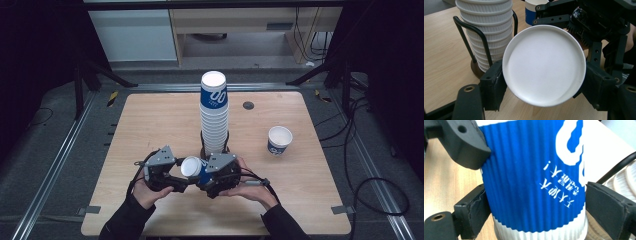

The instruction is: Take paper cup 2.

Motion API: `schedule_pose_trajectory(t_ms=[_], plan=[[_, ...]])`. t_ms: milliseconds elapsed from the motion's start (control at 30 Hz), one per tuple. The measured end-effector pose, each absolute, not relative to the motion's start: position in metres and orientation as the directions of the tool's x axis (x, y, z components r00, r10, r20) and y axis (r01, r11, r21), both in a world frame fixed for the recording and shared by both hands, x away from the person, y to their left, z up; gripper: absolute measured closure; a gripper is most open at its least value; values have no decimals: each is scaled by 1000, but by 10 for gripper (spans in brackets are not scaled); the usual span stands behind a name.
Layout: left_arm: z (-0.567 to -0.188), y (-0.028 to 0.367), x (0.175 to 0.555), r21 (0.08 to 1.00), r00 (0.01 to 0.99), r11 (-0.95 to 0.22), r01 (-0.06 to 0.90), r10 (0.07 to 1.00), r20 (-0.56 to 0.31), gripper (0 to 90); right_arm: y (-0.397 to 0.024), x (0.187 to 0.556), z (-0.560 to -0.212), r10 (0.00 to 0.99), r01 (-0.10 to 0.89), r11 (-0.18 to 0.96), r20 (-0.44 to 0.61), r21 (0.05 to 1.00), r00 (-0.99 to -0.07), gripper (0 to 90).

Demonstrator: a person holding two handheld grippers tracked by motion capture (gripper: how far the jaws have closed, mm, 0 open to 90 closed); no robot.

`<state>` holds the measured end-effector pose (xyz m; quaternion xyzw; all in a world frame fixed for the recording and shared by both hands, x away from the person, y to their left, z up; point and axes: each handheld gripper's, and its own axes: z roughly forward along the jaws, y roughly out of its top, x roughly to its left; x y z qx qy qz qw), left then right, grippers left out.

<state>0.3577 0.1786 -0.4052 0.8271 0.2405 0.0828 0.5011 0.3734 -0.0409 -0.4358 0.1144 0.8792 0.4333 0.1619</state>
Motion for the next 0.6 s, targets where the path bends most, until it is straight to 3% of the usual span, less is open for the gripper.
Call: schedule_pose_trajectory(t_ms=[233, 600], plan=[[-407, 178, 359, 865, 869, -381, 327, 480, -117, 273, -40, 370, -436, 320, 30, 612, -213, 790, -923, 177], [-407, 178, 359, 868, 869, -374, 326, 481, -119, 266, -41, 370, -435, 319, 31, 618, -215, 786, -923, 193]])
